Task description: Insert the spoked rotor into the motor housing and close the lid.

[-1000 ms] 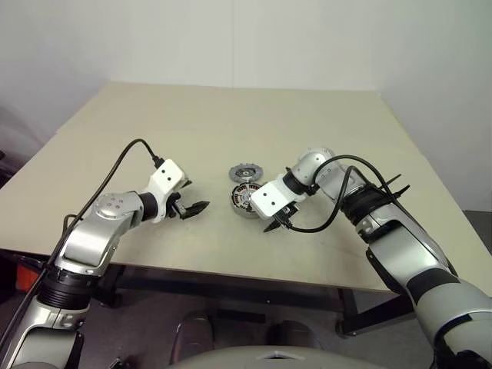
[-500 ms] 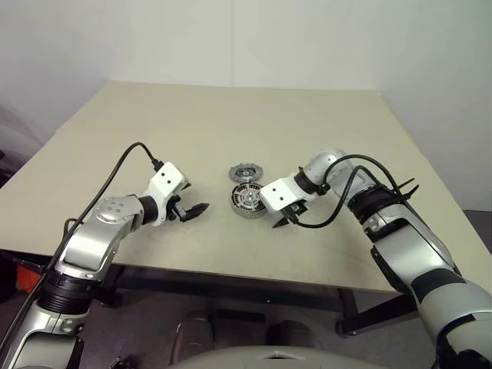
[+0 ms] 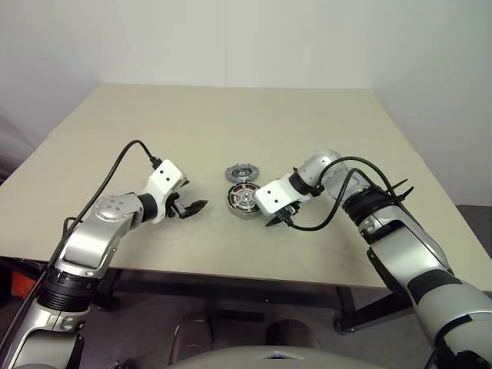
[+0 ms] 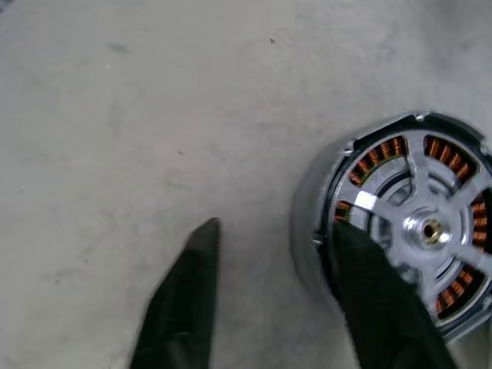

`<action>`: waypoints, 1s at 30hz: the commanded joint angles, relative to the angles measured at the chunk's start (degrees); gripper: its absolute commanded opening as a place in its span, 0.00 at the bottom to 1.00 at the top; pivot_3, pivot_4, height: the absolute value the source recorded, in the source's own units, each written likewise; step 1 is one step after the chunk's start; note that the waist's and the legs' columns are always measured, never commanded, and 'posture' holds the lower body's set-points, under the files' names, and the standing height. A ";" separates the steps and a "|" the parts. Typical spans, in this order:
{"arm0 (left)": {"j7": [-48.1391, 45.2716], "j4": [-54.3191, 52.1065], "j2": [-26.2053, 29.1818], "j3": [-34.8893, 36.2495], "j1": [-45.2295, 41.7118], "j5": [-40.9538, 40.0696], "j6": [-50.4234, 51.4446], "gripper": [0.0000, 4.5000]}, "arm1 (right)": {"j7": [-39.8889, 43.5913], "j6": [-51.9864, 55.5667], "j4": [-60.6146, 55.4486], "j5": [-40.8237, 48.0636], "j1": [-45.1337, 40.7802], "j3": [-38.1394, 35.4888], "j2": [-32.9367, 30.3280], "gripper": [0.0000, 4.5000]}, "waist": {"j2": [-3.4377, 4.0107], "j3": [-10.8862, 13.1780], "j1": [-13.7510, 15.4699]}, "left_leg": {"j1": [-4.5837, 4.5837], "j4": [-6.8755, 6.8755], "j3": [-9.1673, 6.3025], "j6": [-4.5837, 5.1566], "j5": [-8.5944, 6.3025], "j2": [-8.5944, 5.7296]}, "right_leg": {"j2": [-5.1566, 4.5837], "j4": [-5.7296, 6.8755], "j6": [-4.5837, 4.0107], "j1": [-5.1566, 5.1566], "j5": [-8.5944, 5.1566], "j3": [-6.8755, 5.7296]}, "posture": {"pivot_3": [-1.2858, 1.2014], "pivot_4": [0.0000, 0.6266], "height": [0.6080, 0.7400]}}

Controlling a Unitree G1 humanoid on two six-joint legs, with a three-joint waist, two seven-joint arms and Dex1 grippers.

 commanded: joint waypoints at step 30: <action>2.14 -2.18 -1.11 2.19 0.57 -0.30 -0.56 0.91 | -2.60 -2.64 3.06 -5.26 -5.37 0.27 3.11 0.00 | 0.00 0.00 -0.25 | 0.09 0.00 0.00 -0.01 0.00 0.02 | 0.01 0.05 -0.03 0.01 0.02 0.03 | 0.52 0.00 1.00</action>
